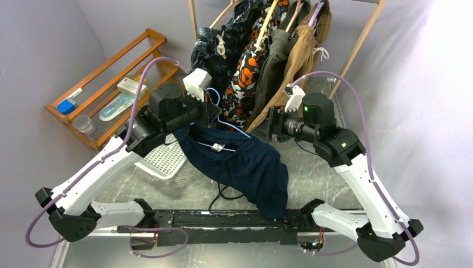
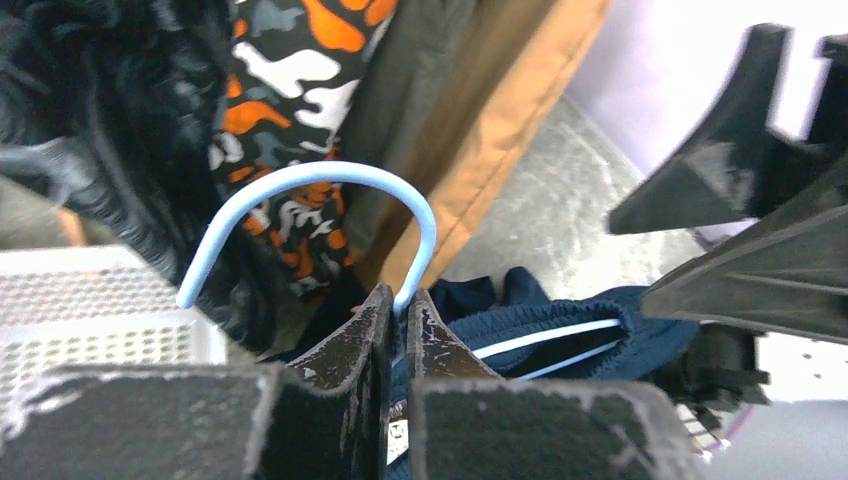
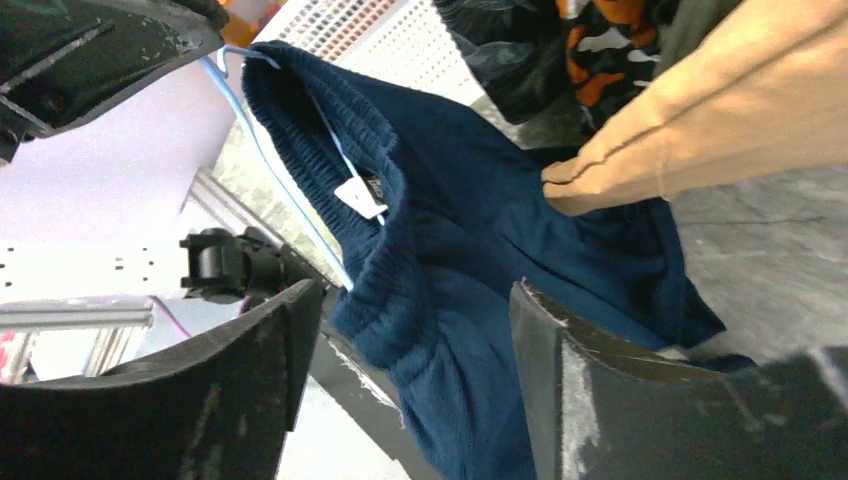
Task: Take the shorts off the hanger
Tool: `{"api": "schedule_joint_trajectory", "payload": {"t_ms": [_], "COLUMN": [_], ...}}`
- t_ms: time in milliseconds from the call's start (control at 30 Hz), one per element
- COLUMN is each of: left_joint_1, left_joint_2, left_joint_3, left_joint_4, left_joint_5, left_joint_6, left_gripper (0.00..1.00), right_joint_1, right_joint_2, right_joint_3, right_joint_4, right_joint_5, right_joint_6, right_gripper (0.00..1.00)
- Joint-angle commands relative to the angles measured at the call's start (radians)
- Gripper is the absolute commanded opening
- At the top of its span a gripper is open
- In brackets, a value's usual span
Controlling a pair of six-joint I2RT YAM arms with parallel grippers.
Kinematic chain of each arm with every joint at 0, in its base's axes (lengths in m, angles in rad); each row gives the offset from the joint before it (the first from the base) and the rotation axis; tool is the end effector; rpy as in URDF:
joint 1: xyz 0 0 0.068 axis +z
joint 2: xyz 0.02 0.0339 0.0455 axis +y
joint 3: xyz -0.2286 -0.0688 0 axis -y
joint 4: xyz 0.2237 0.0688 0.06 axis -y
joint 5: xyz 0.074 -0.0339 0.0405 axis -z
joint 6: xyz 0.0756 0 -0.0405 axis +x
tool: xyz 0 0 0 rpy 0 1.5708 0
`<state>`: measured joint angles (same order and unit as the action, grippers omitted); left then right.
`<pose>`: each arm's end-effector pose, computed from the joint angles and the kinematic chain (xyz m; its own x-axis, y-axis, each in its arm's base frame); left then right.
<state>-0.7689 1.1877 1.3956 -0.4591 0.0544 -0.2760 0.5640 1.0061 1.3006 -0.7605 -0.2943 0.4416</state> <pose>0.2026 -0.2017 0.3933 -0.3714 -0.0193 -0.9283 0.6558 0.7023 -0.2770 0.1785 0.1388 0.3632 -0.6555 0.0693 -0.7520 -0.4982 0.7086 0.4996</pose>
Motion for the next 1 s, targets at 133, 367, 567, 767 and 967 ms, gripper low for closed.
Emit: {"api": "schedule_joint_trajectory", "payload": {"t_ms": [133,367,567,767,967], "left_joint_1": [-0.173,-0.21,-0.21,-0.21,-0.21], "left_joint_2": [0.104,0.151,0.143,0.122,0.118], "left_joint_3": [0.144,0.156,0.138,0.121,0.119], "left_joint_4": [-0.166,-0.125,-0.121,-0.12,-0.124], "left_joint_5": [-0.518,-0.542,-0.515,-0.475,-0.395], "left_joint_6": [0.027,0.016,0.017,0.01,0.014], "left_gripper": [0.07,0.07,0.07,0.07,0.07], "right_joint_1": [0.007,0.028,0.046,0.138,0.231], "right_joint_2": [0.034,0.136,0.154,0.163,0.218], "right_joint_3": [0.122,0.148,0.115,0.057,0.043], "right_joint_4": [-0.155,-0.26,-0.259,-0.165,-0.168], "right_joint_5": [0.051,0.175,0.164,0.186,0.396], "right_joint_6": [-0.037,-0.052,-0.072,0.003,0.082], "right_gripper": [0.6,0.49,0.47,0.48,0.45]}}
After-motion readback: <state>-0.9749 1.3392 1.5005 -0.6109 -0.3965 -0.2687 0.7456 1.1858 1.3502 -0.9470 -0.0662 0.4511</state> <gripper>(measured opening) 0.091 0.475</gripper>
